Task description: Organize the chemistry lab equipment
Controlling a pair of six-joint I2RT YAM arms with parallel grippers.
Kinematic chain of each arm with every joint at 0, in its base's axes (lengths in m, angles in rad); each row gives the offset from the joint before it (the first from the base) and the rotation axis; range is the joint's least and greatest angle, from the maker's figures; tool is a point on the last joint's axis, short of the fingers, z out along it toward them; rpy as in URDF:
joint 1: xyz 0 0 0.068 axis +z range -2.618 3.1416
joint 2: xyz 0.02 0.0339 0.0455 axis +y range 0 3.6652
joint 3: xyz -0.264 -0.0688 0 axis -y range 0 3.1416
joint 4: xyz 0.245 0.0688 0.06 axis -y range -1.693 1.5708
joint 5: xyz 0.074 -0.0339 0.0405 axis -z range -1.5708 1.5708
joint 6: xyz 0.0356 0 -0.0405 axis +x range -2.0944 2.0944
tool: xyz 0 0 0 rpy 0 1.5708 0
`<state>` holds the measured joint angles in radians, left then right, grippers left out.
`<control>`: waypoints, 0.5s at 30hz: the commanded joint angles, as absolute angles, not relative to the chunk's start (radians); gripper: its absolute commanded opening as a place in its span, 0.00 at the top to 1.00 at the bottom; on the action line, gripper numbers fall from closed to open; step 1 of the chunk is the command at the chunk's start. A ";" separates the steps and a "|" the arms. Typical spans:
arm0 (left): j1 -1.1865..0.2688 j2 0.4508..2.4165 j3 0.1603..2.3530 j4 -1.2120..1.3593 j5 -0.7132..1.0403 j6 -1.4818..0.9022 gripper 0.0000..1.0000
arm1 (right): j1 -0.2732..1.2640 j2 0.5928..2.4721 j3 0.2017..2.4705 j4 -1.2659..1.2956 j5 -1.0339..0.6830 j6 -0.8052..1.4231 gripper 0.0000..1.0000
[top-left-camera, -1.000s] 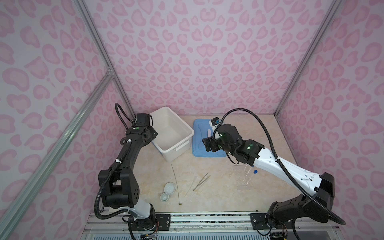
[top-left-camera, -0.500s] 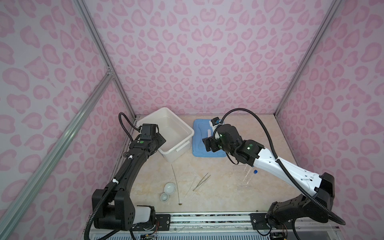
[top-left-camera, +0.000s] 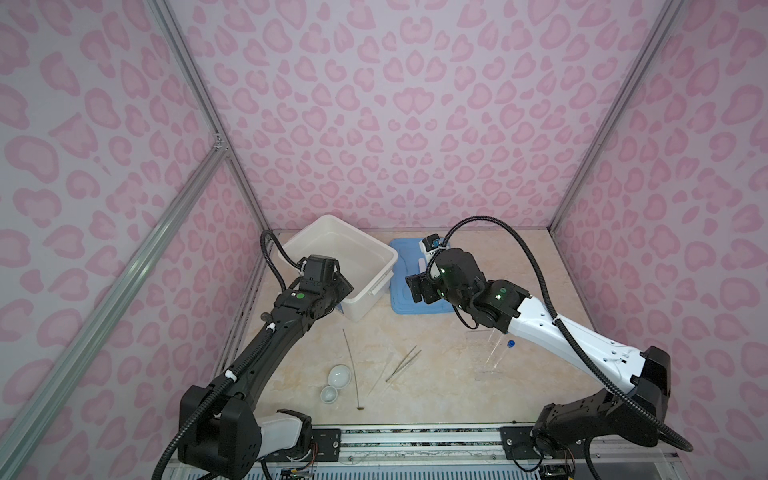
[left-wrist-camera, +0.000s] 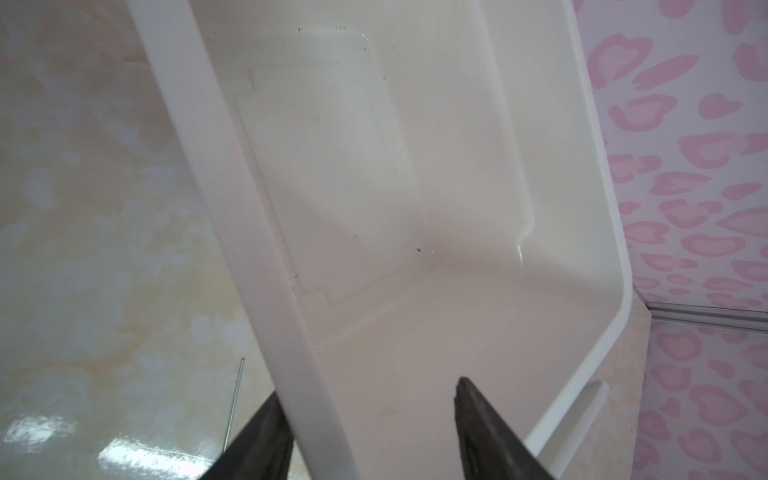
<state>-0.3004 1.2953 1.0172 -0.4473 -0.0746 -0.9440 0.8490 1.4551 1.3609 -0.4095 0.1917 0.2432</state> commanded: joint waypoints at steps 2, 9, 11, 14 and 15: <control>-0.361 1.312 1.039 -0.376 -0.099 -0.992 0.39 | 0.850 1.448 1.349 -0.394 0.210 0.241 0.07; -0.424 1.382 1.071 -0.337 -0.081 -1.023 0.39 | 0.849 1.438 1.337 -0.384 0.218 0.239 0.07; -0.441 1.399 1.085 -0.321 -0.080 -1.030 0.39 | 0.849 1.437 1.334 -0.386 0.218 0.240 0.07; -0.482 1.432 1.126 -0.313 -0.086 -1.031 0.39 | 0.850 1.428 1.326 -0.383 0.228 0.239 0.08; -0.498 1.445 1.140 -0.310 -0.086 -1.035 0.39 | 0.849 1.425 1.324 -0.385 0.233 0.238 0.08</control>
<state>-0.4721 1.4212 1.1038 -0.3862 -0.0788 -1.0161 0.8490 1.4330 1.3315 -0.4091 0.2100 0.2428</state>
